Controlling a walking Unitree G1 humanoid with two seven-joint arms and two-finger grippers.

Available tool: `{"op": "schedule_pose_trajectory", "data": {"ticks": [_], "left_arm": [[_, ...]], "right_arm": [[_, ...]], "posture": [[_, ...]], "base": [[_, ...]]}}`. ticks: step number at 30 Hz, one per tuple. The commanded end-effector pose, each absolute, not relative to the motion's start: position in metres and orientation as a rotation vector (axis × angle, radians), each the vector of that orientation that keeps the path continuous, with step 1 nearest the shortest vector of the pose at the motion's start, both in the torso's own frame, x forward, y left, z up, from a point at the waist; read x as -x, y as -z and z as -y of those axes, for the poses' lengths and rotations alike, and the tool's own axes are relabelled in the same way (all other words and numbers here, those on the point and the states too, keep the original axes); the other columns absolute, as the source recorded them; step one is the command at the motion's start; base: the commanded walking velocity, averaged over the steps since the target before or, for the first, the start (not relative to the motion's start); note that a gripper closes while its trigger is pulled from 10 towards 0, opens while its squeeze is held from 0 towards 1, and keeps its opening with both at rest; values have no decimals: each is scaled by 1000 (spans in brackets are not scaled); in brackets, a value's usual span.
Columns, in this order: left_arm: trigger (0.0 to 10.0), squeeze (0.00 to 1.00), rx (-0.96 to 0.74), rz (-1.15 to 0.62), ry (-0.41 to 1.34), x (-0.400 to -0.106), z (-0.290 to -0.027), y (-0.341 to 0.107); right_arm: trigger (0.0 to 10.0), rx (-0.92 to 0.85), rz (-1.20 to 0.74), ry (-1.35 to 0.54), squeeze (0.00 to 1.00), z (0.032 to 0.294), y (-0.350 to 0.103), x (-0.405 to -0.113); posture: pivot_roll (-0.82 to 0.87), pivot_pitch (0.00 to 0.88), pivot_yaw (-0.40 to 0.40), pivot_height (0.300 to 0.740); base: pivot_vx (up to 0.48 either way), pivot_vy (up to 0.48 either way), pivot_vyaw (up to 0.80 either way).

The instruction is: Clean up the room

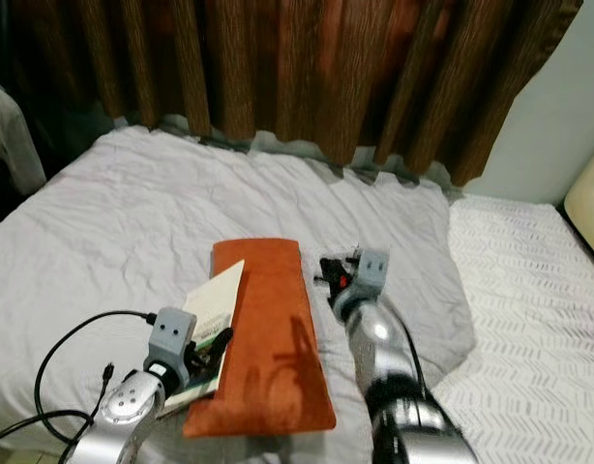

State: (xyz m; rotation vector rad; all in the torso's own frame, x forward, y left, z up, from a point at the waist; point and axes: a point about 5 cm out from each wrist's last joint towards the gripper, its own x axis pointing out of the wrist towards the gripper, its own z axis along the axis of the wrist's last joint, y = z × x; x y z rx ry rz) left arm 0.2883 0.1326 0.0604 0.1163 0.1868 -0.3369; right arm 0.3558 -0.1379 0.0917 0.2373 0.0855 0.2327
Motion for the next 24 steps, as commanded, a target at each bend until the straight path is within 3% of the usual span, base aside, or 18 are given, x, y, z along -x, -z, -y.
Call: {"op": "schedule_pose_trajectory", "data": {"ticks": [1,3,13,14,15,21,24], "left_arm": [[10000,0,-124,-175,308,-291,-136,-61],[10000,0,-133,-161,270,-294,-141,-63],[10000,0,-252,-137,265,-317,-143,-67],[10000,0,-245,-146,259,-325,-140,-68],[10000,0,-243,-155,239,-338,-134,-72],[10000,0,-229,-145,215,-355,-114,-84],[10000,0,-204,-110,141,-370,-97,-106]], "right_arm": [[10000,-102,-1,-246,1000,141,-102,-355],[10000,37,3,-243,1000,146,-91,-342],[10000,51,-103,-170,1000,164,-53,-303],[10000,78,-86,-179,702,163,-55,-300],[10000,118,-63,-183,0,164,-59,-294],[10000,153,-59,-166,0,171,-60,-279],[10000,94,-26,-269,0,159,-68,-264]], "posture": [[88,22,-140,740],[82,20,-139,740],[4,51,-128,740],[-18,64,-127,740],[-74,85,-124,740],[-152,105,-115,740],[-217,127,-106,740]], "base": [[0,0,0],[0,0,0],[0,0,0],[0,0,0],[0,0,0],[0,0,0],[0,0,0]]}}
